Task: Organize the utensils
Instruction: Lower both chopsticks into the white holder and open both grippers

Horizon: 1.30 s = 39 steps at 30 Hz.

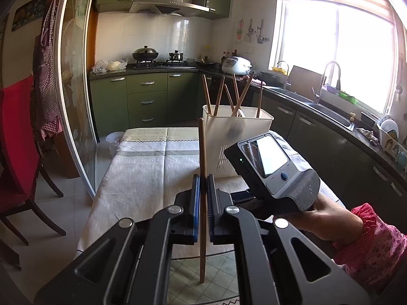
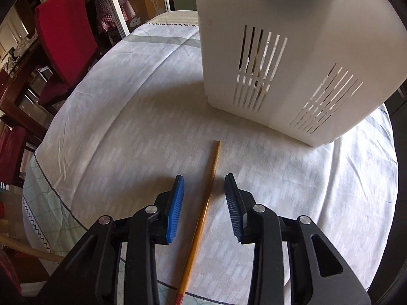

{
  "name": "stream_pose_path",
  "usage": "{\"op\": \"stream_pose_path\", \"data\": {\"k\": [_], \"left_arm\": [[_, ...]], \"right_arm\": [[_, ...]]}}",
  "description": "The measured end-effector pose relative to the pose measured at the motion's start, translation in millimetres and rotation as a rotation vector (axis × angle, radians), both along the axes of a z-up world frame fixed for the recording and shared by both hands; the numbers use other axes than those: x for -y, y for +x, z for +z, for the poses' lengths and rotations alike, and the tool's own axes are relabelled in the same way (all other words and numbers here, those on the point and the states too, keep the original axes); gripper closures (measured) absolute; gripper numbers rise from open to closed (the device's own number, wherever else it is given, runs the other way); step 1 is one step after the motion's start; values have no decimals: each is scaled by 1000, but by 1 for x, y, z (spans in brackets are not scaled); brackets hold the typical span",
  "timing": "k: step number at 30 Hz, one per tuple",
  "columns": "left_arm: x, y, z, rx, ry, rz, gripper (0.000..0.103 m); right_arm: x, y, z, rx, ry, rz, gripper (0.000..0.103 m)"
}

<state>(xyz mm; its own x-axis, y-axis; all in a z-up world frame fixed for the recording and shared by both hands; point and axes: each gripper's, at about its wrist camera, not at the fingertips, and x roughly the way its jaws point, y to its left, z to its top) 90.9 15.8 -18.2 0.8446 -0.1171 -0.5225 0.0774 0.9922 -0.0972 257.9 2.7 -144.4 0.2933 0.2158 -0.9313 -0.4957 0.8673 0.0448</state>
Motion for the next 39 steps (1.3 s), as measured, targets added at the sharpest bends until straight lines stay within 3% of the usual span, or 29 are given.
{"op": "stream_pose_path", "data": {"k": [2,3,7,11,21,32,39], "left_arm": [[-1,-1,-1,3,1,-1,98],[-2,-2,-1,5,1,0,98],[-5,-2,-2,5,-6,3,98],[-6,-2,-1,2,-7,3,98],[-2,-7,5,25,12,-5,98],[4,-12,7,39,29,-10,98],[4,-14,11,47,39,-17,98]], "right_arm": [[-4,-3,0,4,-9,10,94],[-4,-3,0,9,-13,11,96],[0,-3,5,2,28,-7,97],[27,-9,36,52,110,-32,97],[113,-79,136,312,354,-95,97],[152,-138,157,479,394,-120,97],[162,-150,156,549,407,-150,97]]}}
